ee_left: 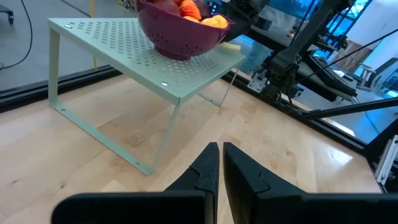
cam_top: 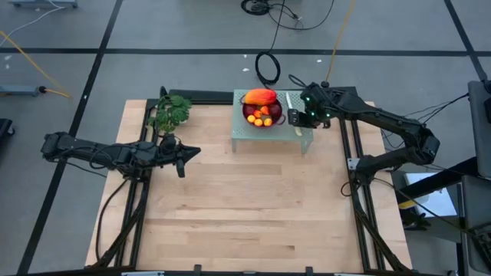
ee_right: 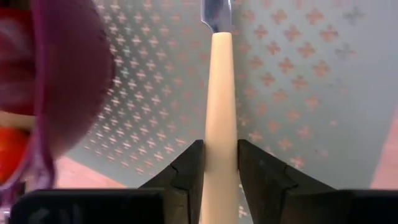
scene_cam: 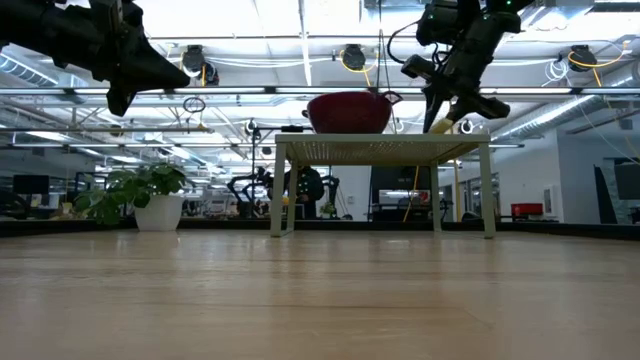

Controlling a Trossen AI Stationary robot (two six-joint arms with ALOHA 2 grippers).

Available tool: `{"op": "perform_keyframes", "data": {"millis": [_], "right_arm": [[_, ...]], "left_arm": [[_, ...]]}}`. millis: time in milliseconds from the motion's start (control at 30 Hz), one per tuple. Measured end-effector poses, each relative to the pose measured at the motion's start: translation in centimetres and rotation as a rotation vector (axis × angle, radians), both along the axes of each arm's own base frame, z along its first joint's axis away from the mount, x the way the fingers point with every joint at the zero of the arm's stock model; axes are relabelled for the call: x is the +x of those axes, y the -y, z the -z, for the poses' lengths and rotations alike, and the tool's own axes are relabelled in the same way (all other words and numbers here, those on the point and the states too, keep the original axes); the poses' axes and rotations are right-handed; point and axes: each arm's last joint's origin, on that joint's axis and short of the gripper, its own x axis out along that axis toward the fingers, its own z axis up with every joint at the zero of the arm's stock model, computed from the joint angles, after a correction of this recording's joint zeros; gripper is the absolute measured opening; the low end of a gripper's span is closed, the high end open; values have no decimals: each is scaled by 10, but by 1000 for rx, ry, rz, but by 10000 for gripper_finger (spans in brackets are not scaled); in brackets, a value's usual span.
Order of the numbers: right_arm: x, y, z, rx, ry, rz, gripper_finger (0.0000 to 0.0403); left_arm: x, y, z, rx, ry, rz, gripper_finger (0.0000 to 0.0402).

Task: Pick & Place Fruit
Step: Put the knife on the shelf on the right of the strainer bowl

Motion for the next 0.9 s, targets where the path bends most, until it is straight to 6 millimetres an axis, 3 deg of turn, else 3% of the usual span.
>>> {"op": "perform_keyframes", "data": {"millis": [900], "right_arm": [[-2, 0, 8, 47, 3, 22, 91]], "left_arm": [[0, 0, -3, -11, 32, -4, 21]]}}
